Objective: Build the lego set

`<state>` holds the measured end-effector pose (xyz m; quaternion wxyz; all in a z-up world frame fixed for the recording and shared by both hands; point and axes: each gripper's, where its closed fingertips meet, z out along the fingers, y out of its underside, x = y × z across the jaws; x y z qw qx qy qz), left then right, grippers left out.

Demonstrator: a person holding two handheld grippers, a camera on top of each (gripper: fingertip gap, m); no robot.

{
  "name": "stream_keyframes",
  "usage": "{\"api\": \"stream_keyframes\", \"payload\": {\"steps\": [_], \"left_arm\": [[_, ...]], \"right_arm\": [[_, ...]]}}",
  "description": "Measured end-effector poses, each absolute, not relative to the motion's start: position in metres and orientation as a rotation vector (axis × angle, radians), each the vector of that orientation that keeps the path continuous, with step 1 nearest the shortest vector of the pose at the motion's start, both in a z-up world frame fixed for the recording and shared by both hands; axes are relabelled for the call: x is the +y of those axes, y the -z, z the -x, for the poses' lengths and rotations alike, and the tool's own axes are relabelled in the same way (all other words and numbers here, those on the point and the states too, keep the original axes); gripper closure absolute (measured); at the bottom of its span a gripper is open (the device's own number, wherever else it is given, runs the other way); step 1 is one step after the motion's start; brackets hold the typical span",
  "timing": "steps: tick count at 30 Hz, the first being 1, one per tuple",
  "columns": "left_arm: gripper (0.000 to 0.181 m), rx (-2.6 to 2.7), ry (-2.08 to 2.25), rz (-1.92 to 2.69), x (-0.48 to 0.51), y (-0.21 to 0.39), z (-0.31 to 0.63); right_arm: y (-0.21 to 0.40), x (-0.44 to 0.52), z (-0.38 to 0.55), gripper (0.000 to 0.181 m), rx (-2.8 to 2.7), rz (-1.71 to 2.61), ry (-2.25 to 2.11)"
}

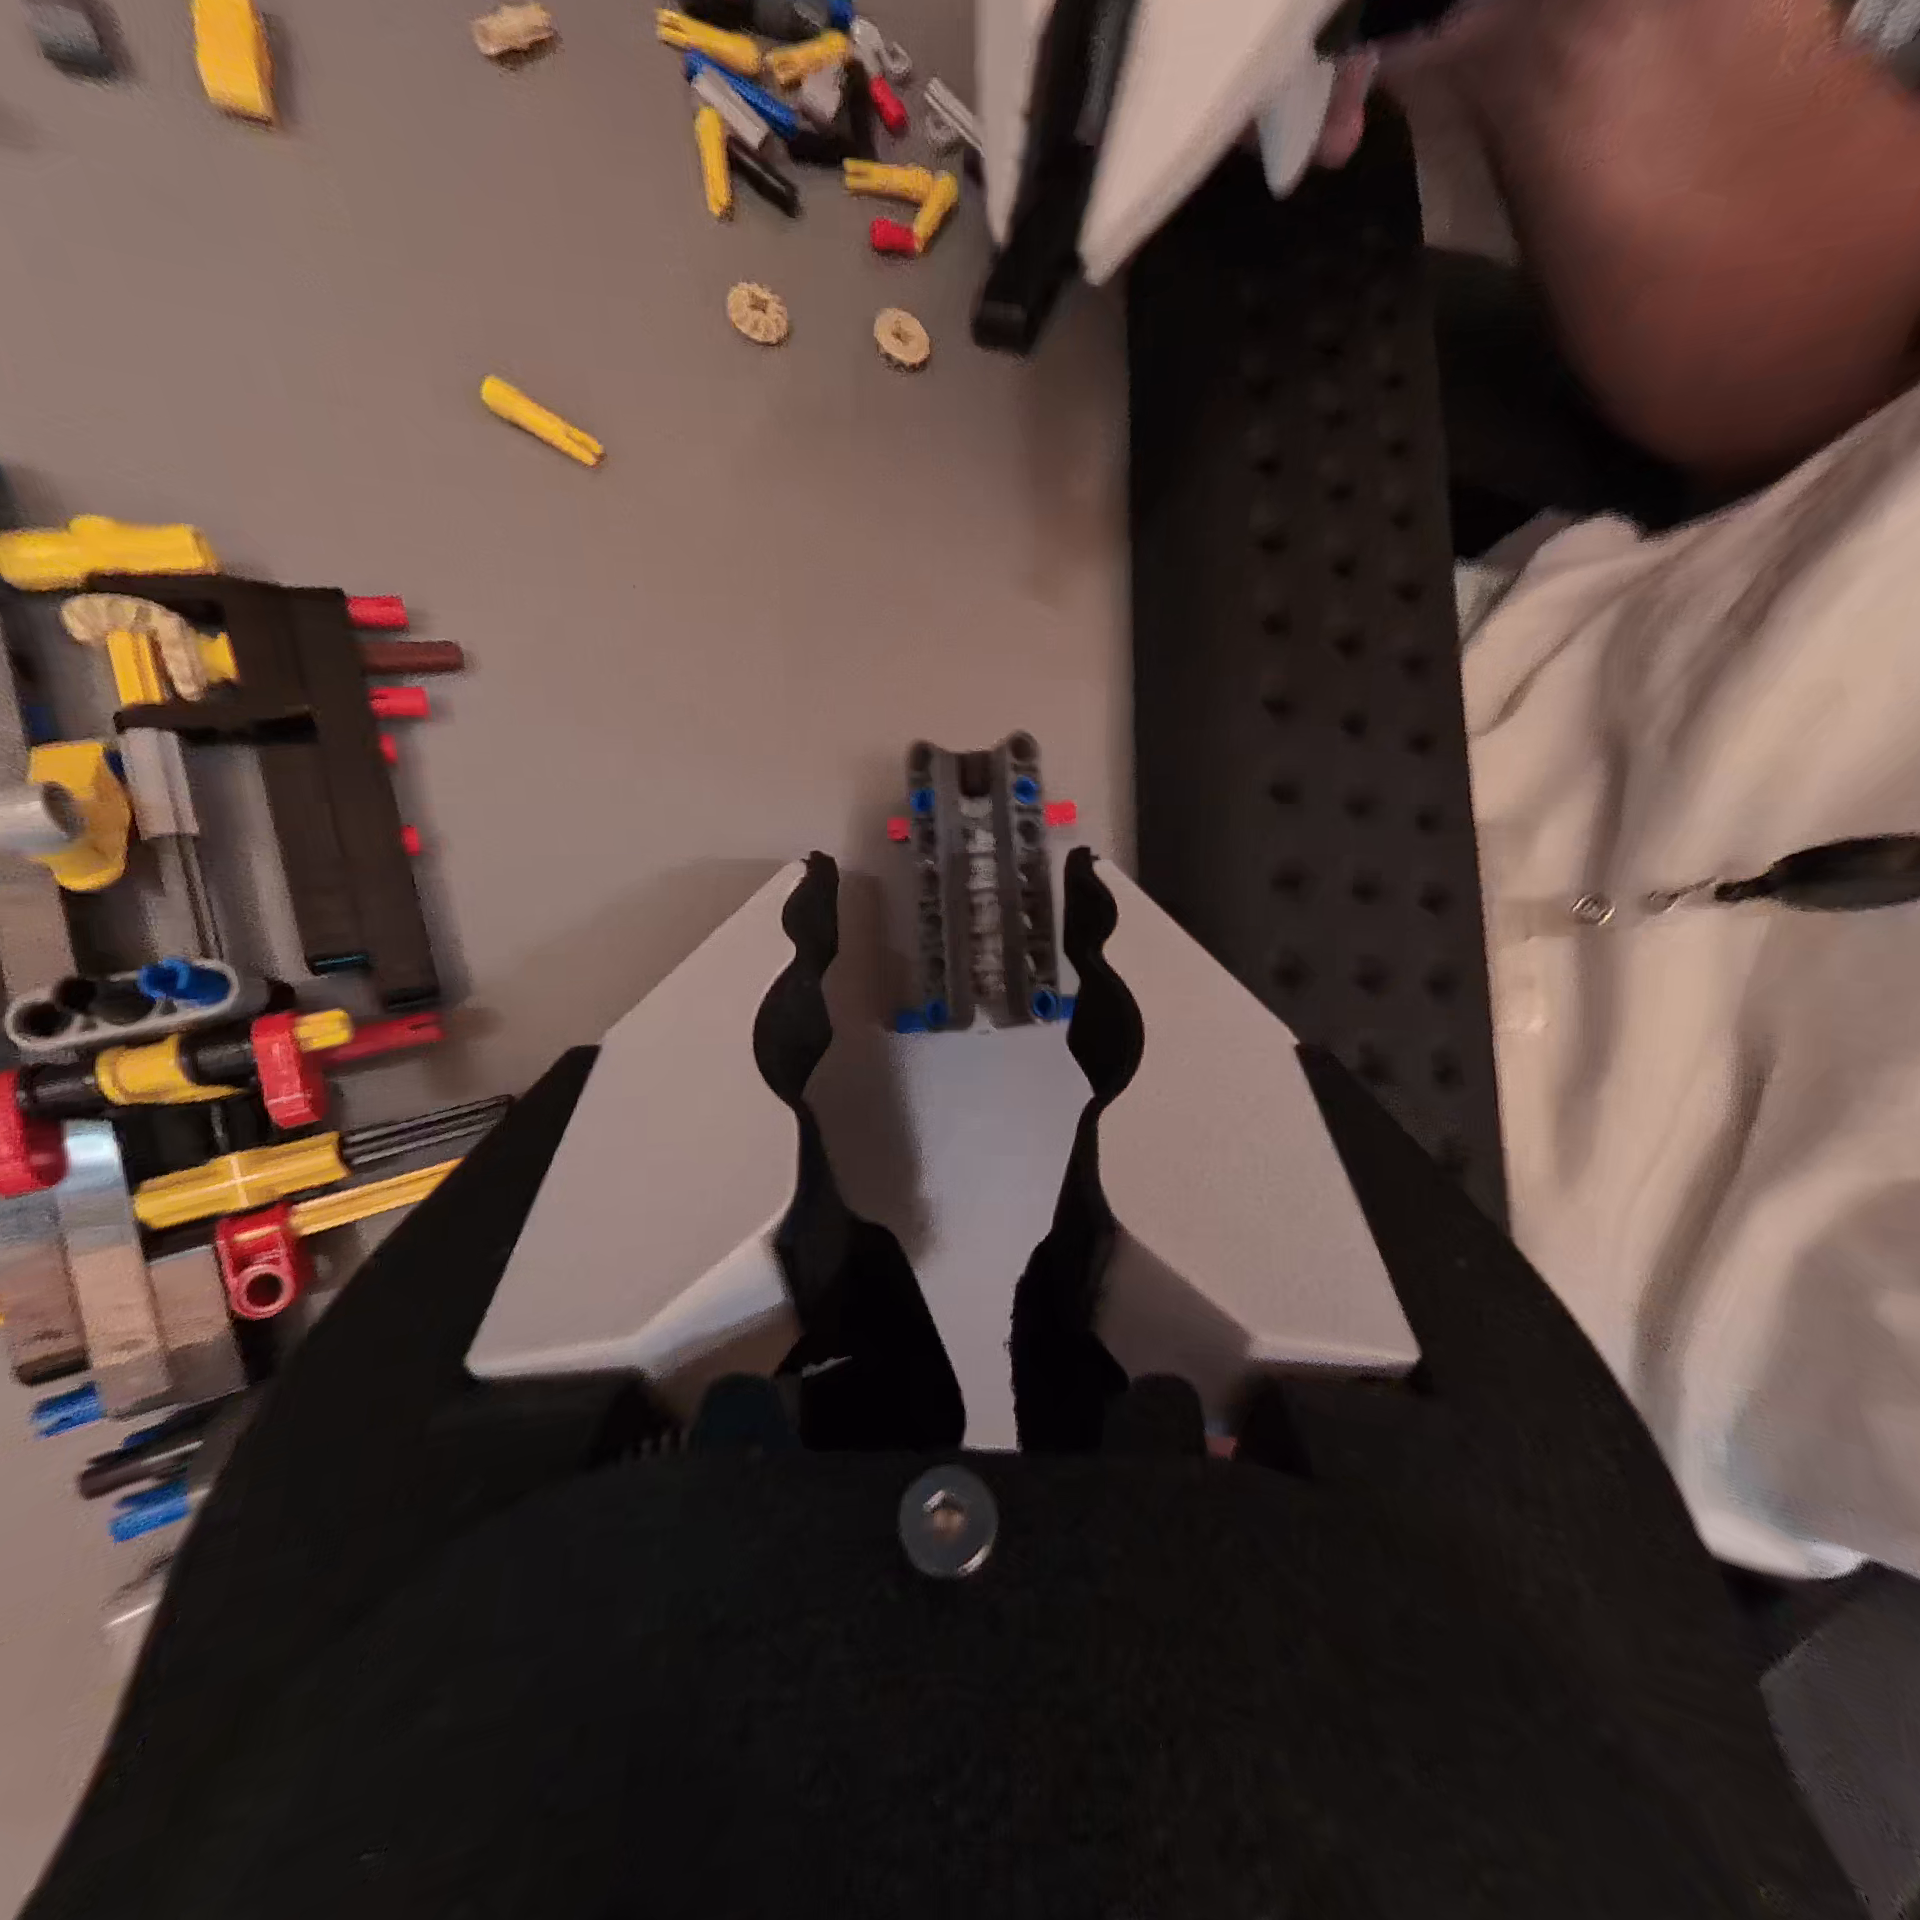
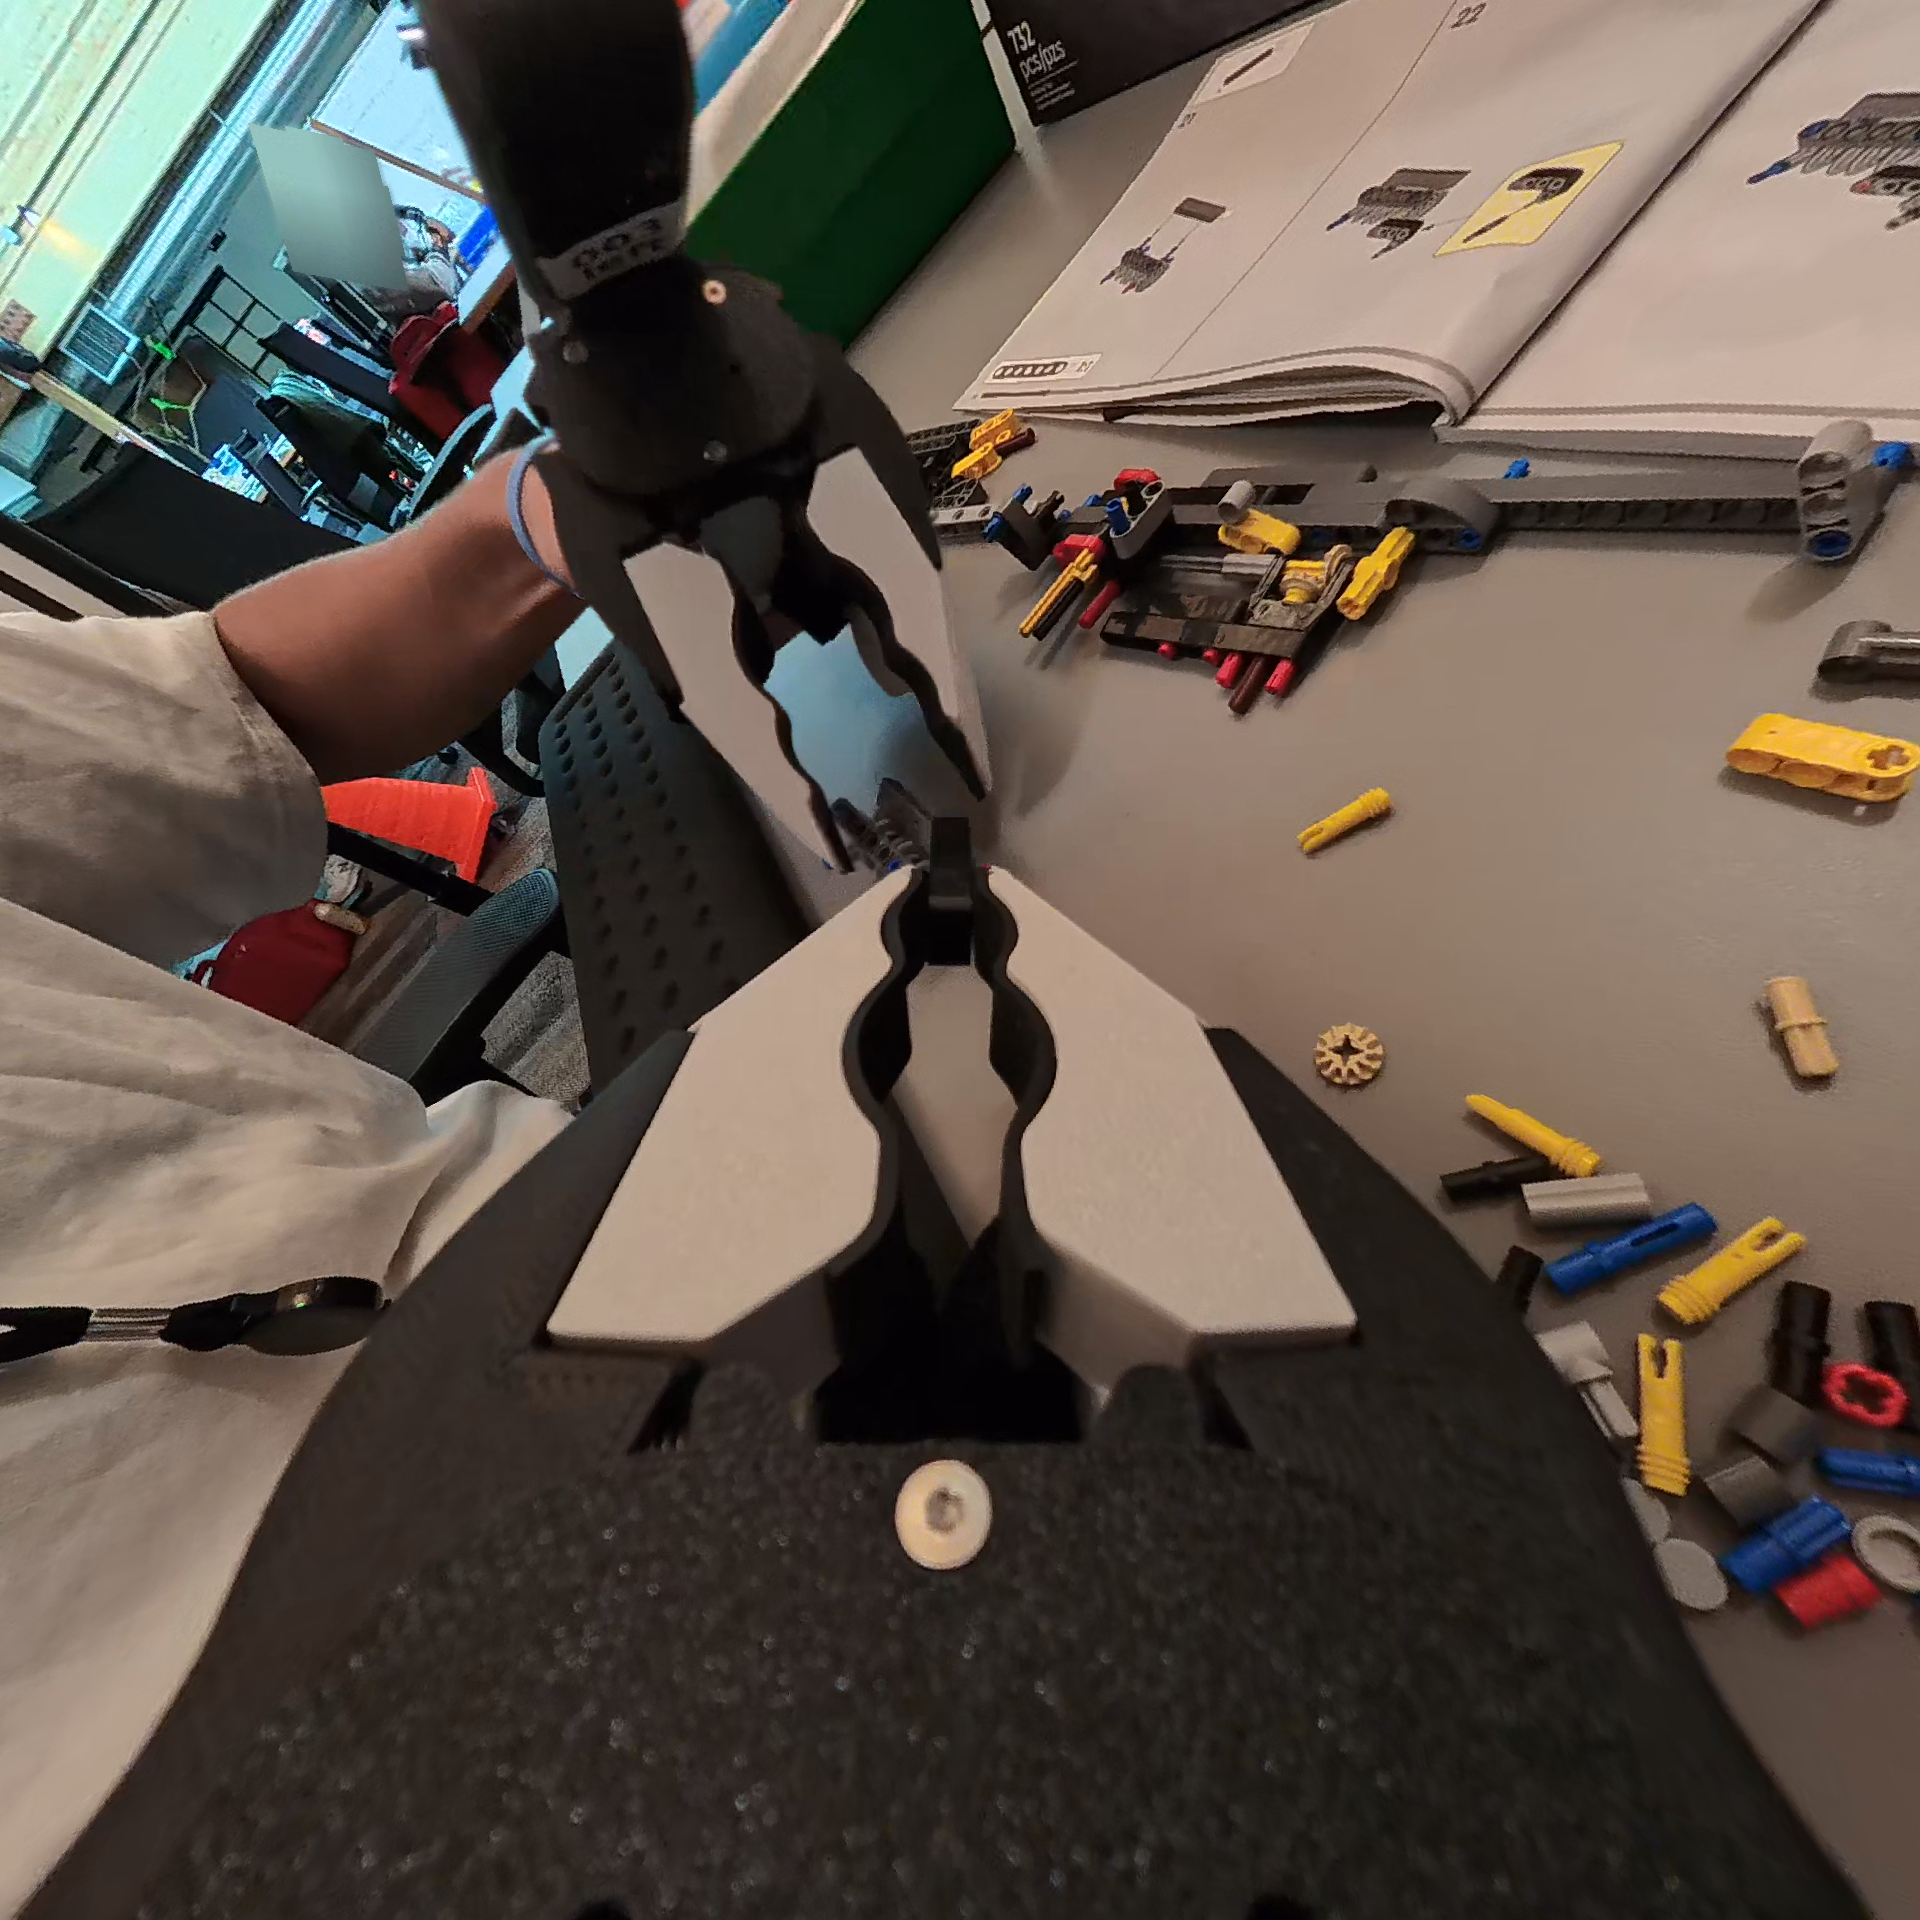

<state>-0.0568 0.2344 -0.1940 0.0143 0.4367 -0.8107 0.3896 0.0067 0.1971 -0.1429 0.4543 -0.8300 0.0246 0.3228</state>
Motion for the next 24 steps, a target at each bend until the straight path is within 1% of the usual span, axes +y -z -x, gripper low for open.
{"api": "stream_keyframes", "payload": {"steps": [4, 6, 8, 10, 13, 18, 22, 24], "left_arm": [[0.138, -2.639, -1.085, -1.275, 0.232, 0.206, 0.062], [0.141, -2.645, -1.085, -1.271, 0.230, 0.207, 0.058], [0.152, -2.706, -1.051, -1.277, 0.233, 0.209, 0.055], [0.152, -2.732, -1.045, -1.275, 0.232, 0.208, 0.055], [0.152, -2.587, -1.078, -1.381, 0.229, 0.207, 0.056], [0.153, -2.060, -1.419, -1.551, 0.223, 0.176, 0.049], [0.153, -2.153, -1.312, -1.612, 0.233, 0.197, 0.056], [0.153, -2.129, -1.312, -1.596, 0.228, 0.197, 0.059]], "right_arm": [[0.143, 0.197, -0.008, 0.174, 0.068, 2.050, -0.800], [0.142, 0.199, -0.007, 0.174, 0.062, 2.053, -0.794], [0.142, 0.199, -0.006, 0.174, 0.052, 2.058, -0.784], [0.143, 0.199, -0.004, 0.174, 0.045, 2.066, -0.781], [0.147, 0.198, -0.003, 0.174, 0.046, 2.072, -0.787], [0.143, 0.201, 0.001, 0.174, 0.031, 2.045, -0.799], [0.144, 0.205, 0.010, 0.174, -0.020, 2.056, -0.796], [0.147, 0.207, 0.013, 0.174, -0.034, 2.069, -0.795]]}}
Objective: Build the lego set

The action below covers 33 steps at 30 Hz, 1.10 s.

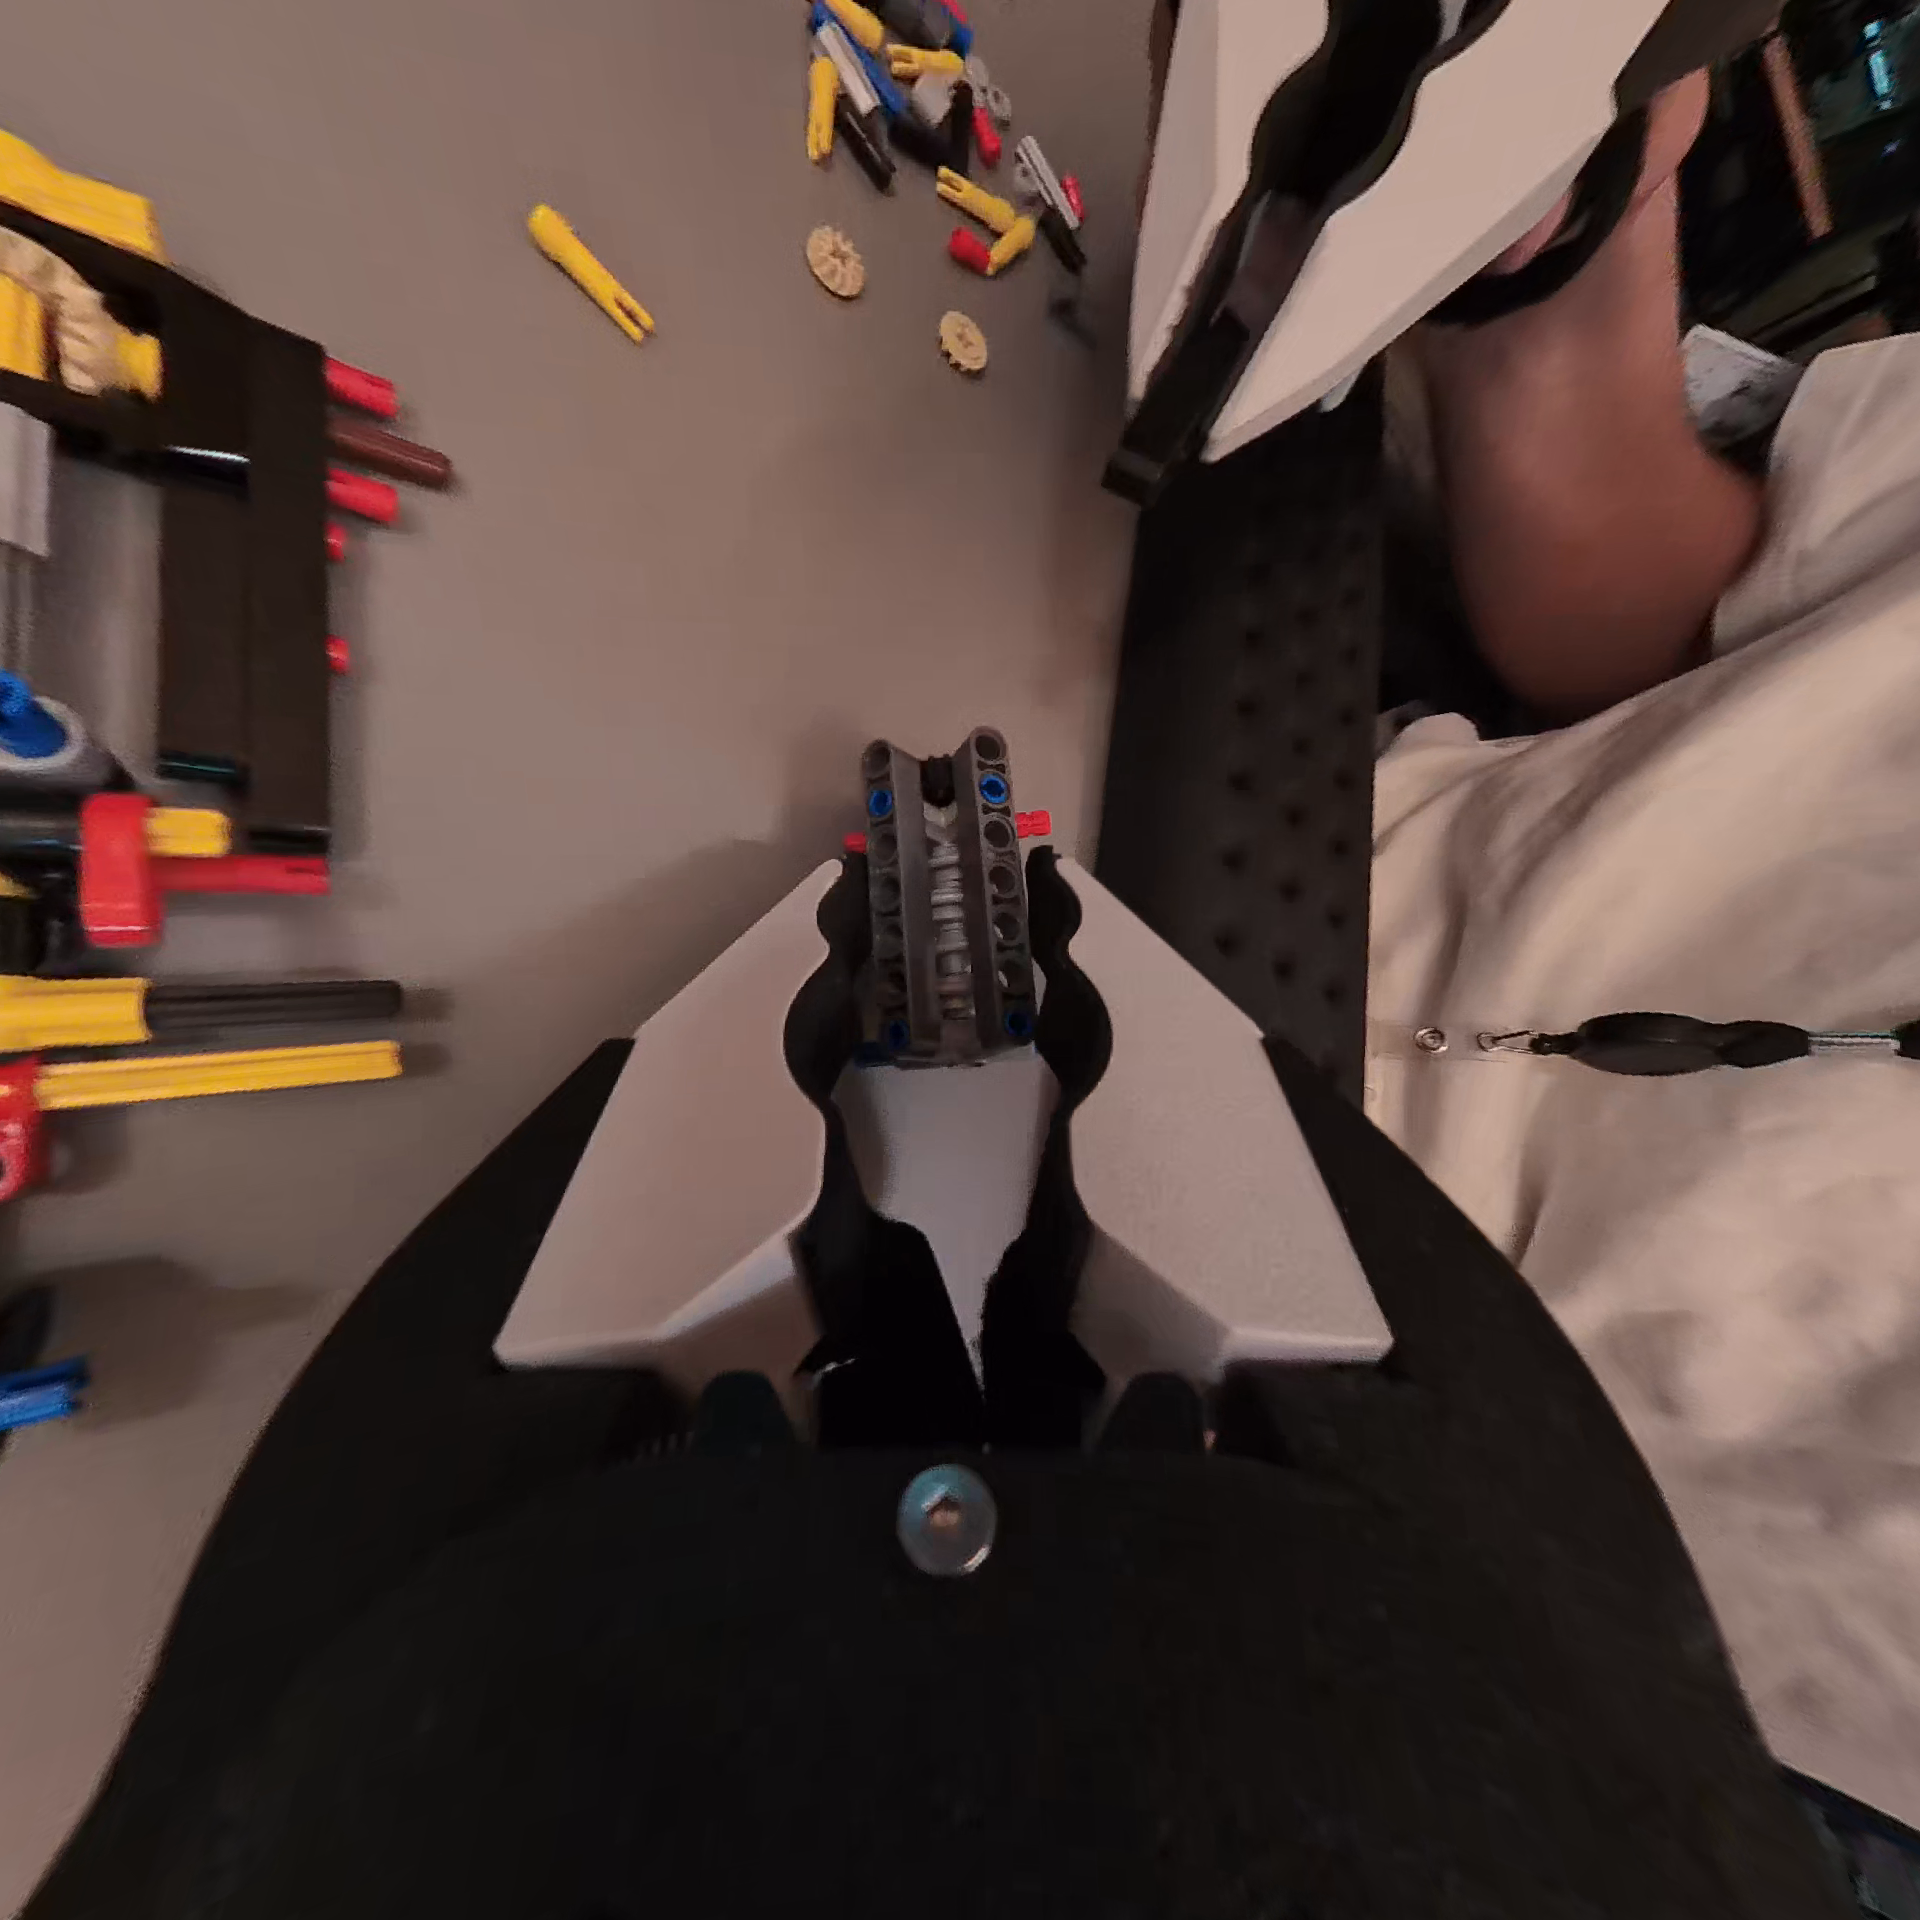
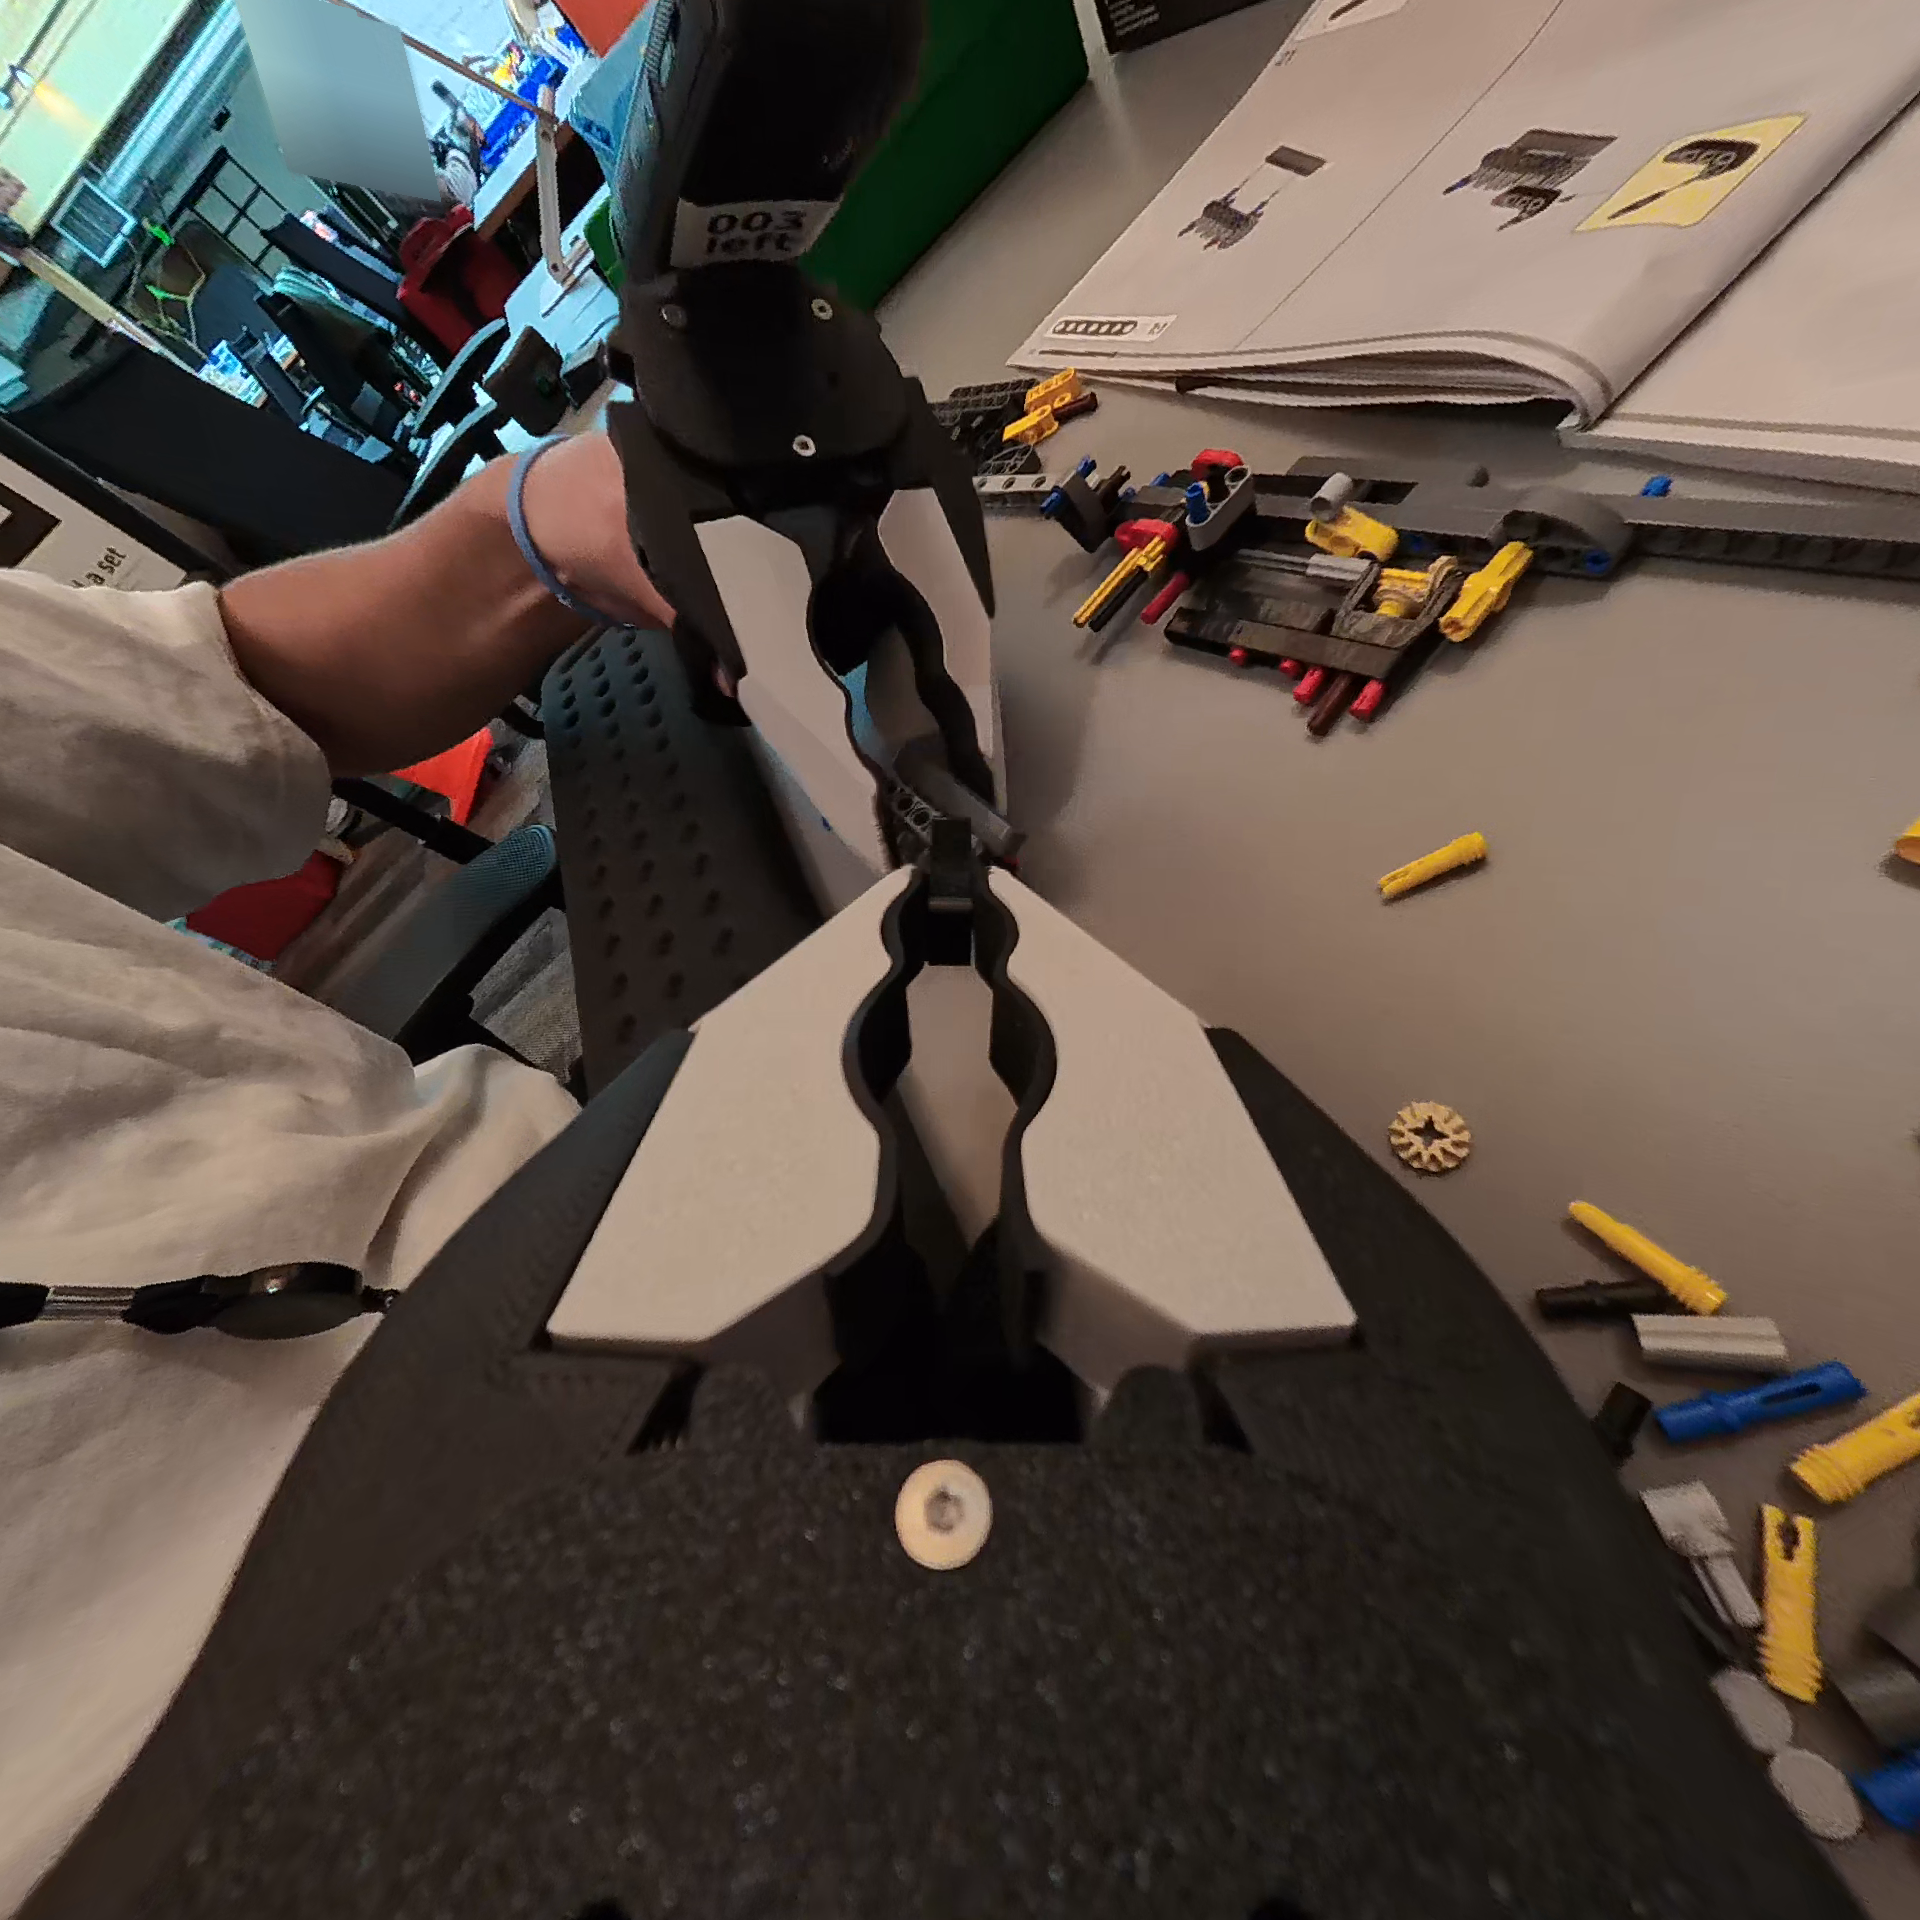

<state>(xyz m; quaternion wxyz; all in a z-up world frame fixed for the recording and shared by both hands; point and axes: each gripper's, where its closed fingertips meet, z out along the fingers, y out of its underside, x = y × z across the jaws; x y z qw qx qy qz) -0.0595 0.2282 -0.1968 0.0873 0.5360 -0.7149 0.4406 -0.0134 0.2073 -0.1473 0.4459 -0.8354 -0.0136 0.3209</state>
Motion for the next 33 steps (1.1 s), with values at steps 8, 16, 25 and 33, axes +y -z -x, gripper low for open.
{"api": "stream_keyframes", "payload": {"steps": [8, 16, 25, 33], "left_arm": [[0.120, -2.645, -1.291, -1.578, 0.247, 0.189, 0.051], [0.146, -3.373, -1.300, -1.391, 0.256, 0.144, 0.044], [0.157, -3.110, -0.845, -1.356, 0.242, 0.187, 0.063], [0.174, -3.040, -0.826, -1.412, 0.241, 0.196, 0.057]], "right_arm": [[0.149, 0.208, 0.015, 0.174, -0.028, 2.068, -0.806], [0.149, 0.204, 0.013, 0.174, -0.007, 2.068, -0.810], [0.150, 0.203, 0.015, 0.174, -0.005, 2.063, -0.819], [0.153, 0.199, 0.016, 0.174, -0.005, 2.065, -0.828]]}}
